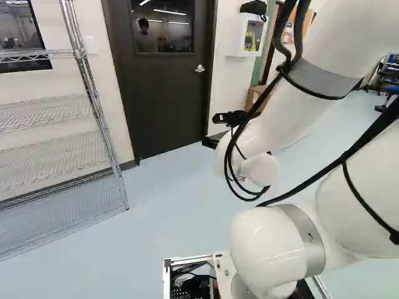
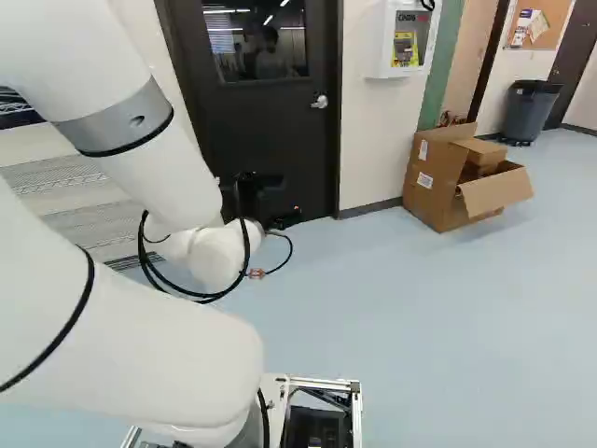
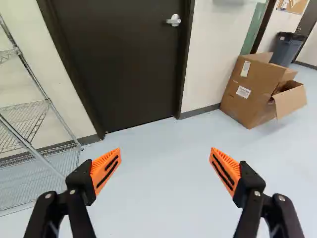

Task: Open the door and move inside

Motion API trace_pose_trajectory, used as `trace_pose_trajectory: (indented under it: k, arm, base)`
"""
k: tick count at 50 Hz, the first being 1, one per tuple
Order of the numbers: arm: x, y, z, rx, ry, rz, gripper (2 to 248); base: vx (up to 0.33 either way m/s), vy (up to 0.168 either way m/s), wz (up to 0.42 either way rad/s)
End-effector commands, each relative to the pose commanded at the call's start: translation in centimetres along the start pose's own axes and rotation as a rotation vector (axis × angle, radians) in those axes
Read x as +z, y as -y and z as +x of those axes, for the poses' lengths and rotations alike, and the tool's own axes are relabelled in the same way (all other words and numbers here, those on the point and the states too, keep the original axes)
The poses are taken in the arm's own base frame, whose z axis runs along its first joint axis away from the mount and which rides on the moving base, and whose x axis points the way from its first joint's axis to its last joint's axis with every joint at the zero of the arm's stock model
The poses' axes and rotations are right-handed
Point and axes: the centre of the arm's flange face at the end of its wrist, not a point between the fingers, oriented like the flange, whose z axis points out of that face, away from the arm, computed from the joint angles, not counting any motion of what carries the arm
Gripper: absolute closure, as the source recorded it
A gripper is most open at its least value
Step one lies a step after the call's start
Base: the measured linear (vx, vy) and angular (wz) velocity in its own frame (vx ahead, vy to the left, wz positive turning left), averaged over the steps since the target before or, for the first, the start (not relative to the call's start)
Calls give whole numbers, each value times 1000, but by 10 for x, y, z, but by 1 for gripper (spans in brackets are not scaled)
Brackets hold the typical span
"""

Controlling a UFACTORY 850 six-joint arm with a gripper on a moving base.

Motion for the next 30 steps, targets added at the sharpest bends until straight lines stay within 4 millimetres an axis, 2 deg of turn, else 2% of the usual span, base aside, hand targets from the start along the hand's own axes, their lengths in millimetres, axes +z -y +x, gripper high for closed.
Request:
trace_pose_trajectory:
  k: [16,30]
  arm:
    - [0,0,0,0,0,0,3]
    - [0,0,0,0,0,0,3]
  base:
    - [4,-12,-43]
    - [78,1,0]
